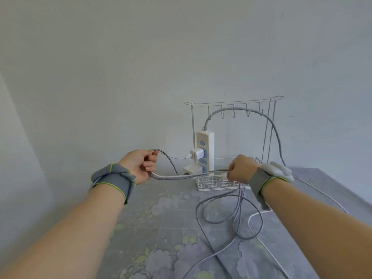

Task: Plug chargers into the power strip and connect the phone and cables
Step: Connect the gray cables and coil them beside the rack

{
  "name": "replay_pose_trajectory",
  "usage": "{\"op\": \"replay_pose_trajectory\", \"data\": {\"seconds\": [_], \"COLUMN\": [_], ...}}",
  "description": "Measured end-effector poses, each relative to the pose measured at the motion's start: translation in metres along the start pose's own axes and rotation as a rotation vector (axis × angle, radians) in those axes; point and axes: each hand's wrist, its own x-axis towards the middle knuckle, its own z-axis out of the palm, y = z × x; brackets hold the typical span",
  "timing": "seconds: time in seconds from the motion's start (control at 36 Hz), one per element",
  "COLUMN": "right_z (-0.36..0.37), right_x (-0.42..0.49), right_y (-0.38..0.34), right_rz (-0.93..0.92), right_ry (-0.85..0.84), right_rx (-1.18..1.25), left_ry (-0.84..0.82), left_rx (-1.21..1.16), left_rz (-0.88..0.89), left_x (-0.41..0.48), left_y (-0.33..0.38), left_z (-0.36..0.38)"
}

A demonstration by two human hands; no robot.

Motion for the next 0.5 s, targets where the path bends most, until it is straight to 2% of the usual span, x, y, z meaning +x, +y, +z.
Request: {"op": "replay_pose_trajectory", "data": {"seconds": [0.14,0.25,0.36,0.5], "right_z": [-0.023,-0.031,-0.029,-0.028], "right_x": [0.010,0.007,0.003,0.000], "right_y": [0.010,0.008,-0.011,-0.037], "right_rz": [0.062,0.016,0.107,0.135], "right_ry": [0.110,-0.039,-0.167,-0.165], "right_rx": [0.076,0.430,0.724,0.649], "left_ry": [-0.019,-0.040,-0.111,-0.266], "left_rx": [-0.042,-0.022,-0.033,0.170], "left_rz": [-0.007,-0.015,-0.061,-0.127], "left_x": [0.002,0.004,0.000,-0.014], "left_y": [0.002,-0.001,-0.006,-0.017], "left_z": [-0.001,0.003,0.017,0.036]}}
